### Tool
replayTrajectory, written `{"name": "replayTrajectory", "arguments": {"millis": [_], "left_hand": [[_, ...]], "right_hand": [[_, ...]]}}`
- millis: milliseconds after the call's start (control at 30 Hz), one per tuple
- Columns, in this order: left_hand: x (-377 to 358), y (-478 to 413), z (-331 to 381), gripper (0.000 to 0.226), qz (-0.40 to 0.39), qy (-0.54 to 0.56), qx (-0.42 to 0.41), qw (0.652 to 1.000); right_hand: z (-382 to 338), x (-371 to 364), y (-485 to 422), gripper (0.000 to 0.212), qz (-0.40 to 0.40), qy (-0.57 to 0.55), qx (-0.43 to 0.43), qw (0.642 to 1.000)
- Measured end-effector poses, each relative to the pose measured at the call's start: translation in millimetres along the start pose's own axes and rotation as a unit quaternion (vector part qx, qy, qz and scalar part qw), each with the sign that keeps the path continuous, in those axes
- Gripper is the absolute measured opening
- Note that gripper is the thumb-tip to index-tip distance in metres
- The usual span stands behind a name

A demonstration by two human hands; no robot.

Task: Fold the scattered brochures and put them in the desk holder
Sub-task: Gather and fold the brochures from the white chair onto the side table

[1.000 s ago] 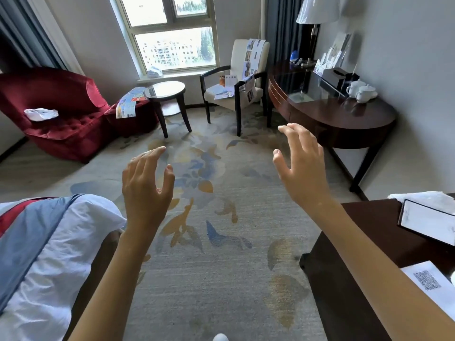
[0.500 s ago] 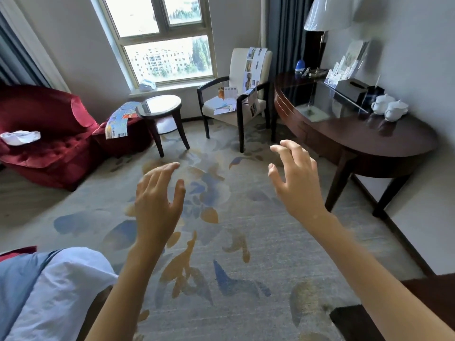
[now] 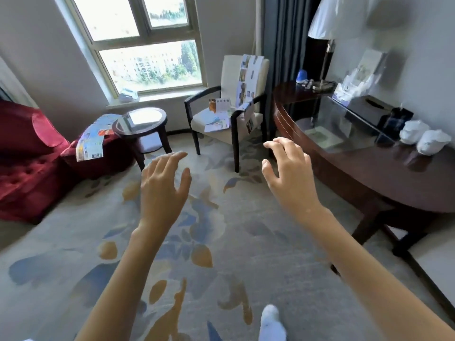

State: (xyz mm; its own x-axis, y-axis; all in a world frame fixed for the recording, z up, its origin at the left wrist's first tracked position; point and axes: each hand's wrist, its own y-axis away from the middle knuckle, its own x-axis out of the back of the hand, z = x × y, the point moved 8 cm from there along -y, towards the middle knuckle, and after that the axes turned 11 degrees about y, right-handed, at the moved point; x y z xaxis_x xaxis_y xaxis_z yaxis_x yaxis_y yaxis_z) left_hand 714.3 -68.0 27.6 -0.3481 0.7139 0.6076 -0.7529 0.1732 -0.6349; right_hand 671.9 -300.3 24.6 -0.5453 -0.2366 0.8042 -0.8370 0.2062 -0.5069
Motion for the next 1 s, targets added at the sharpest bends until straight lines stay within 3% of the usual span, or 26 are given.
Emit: {"name": "replayTrajectory", "arguments": {"millis": [333, 533, 767, 1000], "left_hand": [[-102, -196, -70, 0.040, 0.063, -0.020, -0.001, 0.998], [-173, -276, -140, 0.042, 0.031, -0.048, 0.008, 0.998], [-251, -405, -269, 0.046, 0.008, -0.056, 0.040, 0.998], [-353, -537, -377, 0.037, -0.088, -0.057, 0.051, 0.993]], "right_hand": [[31, -95, -238, 0.034, 0.010, -0.032, 0.056, 0.998], [32, -186, -347, 0.036, -0.018, -0.047, 0.088, 0.995], [38, -322, -495, 0.035, -0.043, -0.044, 0.078, 0.995], [61, -446, -637, 0.038, -0.104, -0.018, 0.030, 0.994]]}}
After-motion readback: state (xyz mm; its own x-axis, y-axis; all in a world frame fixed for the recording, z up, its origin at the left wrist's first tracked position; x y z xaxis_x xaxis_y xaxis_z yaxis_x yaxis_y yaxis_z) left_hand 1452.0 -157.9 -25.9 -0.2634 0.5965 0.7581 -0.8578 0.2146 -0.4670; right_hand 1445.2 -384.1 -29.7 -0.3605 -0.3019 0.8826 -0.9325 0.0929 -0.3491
